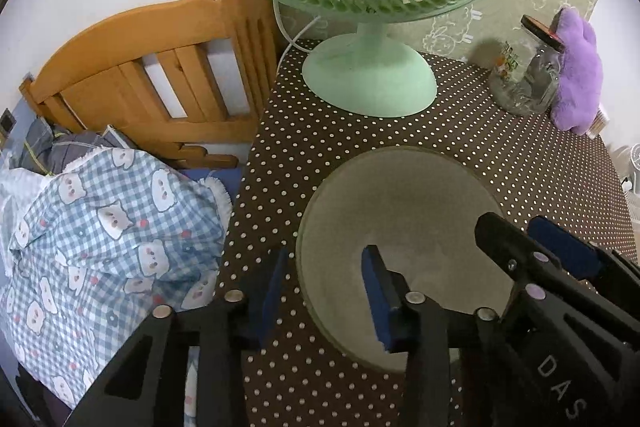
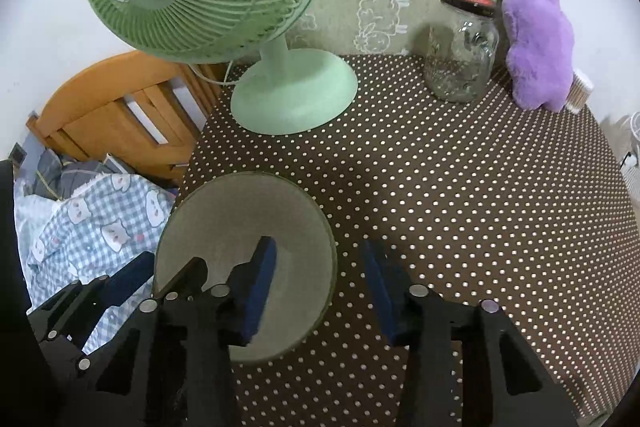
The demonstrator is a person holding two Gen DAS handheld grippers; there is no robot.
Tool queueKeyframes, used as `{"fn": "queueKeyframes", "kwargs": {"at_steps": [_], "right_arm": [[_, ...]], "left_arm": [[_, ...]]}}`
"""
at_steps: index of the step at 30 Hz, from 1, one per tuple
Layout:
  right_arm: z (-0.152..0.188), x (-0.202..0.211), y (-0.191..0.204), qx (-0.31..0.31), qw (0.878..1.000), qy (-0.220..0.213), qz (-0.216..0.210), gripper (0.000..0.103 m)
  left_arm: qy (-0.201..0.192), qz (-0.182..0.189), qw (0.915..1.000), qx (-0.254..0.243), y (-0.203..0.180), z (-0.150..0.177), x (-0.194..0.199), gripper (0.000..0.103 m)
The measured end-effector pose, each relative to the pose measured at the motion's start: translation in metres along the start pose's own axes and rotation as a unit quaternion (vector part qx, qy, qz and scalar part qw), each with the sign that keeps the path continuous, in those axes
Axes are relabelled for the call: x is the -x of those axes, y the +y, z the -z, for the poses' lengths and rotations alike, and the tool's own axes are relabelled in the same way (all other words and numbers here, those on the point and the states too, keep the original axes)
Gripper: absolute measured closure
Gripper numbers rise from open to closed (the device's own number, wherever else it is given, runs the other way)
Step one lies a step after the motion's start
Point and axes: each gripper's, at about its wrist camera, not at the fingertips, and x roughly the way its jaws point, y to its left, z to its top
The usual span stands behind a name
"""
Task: Organize plates and bowls
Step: 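Grasp the rim of the grey bowl with the right tool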
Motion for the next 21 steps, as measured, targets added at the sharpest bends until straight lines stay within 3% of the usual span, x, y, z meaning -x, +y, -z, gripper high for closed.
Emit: {"fn": "queueKeyframes", "kwargs": {"at_steps": [8,21], "right_arm": [[-0.004,-0.014,0.006,0.006,1.000,0.007,0.015,0.075],[-0.008,-0.024,0.007,0.019,0.999,0.025,0.032,0.081]], "left_arm": [[0.008,-0.006,0.9999,-0.005,0.003,-0.003,-0.014,0.082],[0.011,-0.012,0.9997,-0.018,0.004,-0.007,-0.020,0.085]]}}
